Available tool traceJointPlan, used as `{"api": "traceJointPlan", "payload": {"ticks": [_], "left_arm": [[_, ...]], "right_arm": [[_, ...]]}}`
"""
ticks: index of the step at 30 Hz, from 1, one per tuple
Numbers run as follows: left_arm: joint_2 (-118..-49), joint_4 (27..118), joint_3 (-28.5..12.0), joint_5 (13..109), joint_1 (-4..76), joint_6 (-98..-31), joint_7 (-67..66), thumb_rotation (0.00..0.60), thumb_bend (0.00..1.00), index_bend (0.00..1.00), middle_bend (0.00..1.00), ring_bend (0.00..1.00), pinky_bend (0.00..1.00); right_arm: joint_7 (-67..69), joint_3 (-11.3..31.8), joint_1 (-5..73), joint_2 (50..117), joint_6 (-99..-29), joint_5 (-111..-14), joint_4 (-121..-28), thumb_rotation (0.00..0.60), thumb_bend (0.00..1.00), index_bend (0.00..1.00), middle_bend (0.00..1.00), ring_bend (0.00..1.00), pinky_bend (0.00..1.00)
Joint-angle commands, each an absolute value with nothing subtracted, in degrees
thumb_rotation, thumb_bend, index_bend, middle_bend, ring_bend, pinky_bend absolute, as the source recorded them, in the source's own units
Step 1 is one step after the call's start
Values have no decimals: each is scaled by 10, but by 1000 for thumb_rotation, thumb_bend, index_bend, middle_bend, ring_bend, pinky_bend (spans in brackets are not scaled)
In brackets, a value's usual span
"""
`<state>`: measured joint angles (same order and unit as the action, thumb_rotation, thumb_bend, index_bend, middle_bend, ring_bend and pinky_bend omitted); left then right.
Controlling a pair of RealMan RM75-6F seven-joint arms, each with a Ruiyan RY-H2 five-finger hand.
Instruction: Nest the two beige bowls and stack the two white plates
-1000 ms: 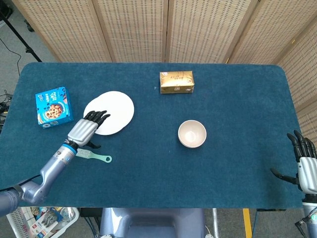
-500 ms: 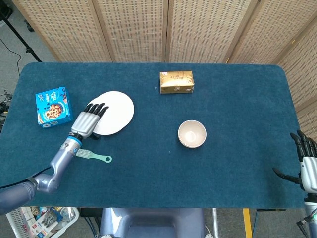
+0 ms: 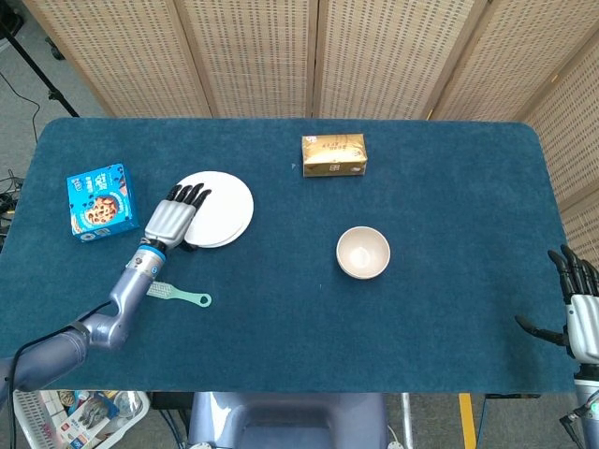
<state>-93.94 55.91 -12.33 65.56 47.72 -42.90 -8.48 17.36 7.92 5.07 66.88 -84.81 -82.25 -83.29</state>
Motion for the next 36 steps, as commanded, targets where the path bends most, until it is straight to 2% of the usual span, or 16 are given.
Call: {"api": "traceJointPlan", "payload": {"ticks": [1,10,19,27,36], "left_arm": [[-939,559,-121,657,476,-430,-84,600,0,0,0,0,0],[-905,600,-110,670,458,-434,-55,600,0,0,0,0,0],[-815,705,-100,699,422,-457,5,600,0,0,0,0,0],[-760,782,-69,747,335,-590,30,600,0,0,0,0,0],[-697,866,5,820,197,-771,34,600,0,0,0,0,0]], "right_arm": [[173,79,51,669,-848,-822,-833,600,0,0,0,0,0],[174,79,50,668,-849,-823,-834,600,0,0,0,0,0],[176,79,49,666,-854,-829,-837,600,0,0,0,0,0],[174,76,48,664,-865,-842,-843,600,0,0,0,0,0],[173,72,46,659,-887,-869,-855,600,0,0,0,0,0]]}}
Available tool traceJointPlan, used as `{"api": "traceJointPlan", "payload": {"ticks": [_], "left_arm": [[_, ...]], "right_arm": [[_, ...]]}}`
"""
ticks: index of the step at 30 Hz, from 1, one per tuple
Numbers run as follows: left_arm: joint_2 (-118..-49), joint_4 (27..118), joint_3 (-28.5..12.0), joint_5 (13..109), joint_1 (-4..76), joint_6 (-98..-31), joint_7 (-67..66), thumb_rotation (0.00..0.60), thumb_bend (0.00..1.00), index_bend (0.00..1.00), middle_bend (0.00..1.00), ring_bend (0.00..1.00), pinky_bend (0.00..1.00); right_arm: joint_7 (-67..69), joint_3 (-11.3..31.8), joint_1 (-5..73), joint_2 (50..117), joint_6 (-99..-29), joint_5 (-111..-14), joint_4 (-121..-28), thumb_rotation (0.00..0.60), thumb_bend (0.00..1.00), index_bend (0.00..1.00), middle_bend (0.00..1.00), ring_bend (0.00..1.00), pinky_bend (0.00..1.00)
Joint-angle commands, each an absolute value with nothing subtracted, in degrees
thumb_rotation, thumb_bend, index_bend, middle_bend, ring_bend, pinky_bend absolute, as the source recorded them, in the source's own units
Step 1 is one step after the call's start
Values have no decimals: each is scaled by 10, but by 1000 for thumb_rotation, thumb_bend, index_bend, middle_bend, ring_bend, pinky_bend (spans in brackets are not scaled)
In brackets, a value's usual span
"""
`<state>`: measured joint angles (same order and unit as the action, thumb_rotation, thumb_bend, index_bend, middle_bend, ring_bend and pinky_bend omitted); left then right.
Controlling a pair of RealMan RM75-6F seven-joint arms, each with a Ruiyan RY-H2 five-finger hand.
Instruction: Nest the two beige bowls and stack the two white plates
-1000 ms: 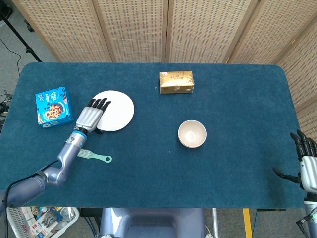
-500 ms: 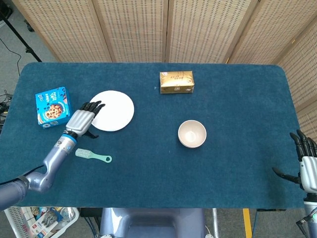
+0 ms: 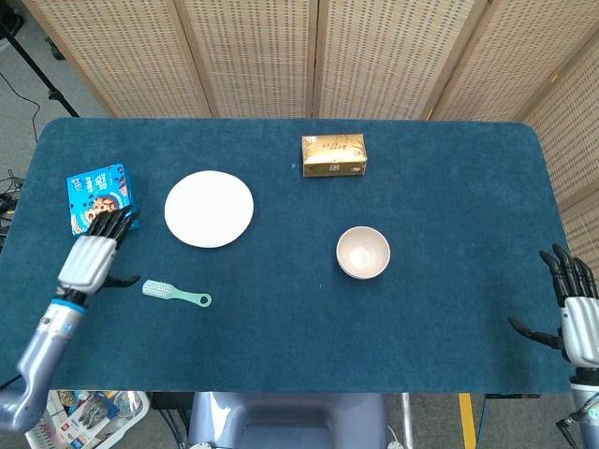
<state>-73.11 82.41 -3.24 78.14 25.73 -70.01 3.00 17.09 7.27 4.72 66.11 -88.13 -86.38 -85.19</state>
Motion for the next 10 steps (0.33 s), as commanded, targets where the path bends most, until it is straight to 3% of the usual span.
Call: {"api": "traceJointPlan", "payload": {"ticks": [1,10], "left_arm": [[-693,871,9,825,186,-785,34,600,0,0,0,0,0],[-686,890,35,858,118,-864,27,600,0,0,0,0,0]], "right_arm": [[174,72,46,658,-890,-872,-857,600,0,0,0,0,0],[172,71,42,652,-912,-887,-864,600,0,0,0,0,0]]}}
